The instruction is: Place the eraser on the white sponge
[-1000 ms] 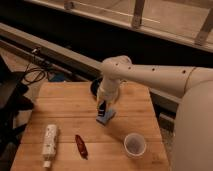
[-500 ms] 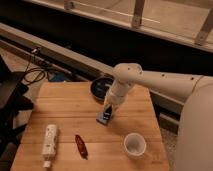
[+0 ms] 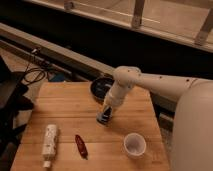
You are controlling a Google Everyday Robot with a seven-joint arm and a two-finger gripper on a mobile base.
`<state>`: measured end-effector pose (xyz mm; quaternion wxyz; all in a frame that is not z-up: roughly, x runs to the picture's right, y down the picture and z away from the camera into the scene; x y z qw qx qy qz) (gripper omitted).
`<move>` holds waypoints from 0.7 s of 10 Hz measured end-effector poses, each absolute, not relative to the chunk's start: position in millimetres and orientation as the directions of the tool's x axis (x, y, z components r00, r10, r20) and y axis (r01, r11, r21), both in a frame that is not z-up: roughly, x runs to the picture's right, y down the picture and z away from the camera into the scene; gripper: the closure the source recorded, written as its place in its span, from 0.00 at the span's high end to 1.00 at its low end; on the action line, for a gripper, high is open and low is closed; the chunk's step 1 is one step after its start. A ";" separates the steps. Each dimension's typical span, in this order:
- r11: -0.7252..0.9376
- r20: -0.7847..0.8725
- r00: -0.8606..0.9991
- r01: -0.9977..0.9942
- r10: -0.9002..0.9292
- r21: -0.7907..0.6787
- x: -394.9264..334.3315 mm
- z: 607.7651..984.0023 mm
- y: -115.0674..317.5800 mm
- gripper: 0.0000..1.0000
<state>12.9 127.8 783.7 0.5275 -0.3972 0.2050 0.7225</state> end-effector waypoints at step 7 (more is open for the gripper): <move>-0.323 -0.792 -0.090 -0.936 0.604 -0.140 7.4 801.6 112.5 0.09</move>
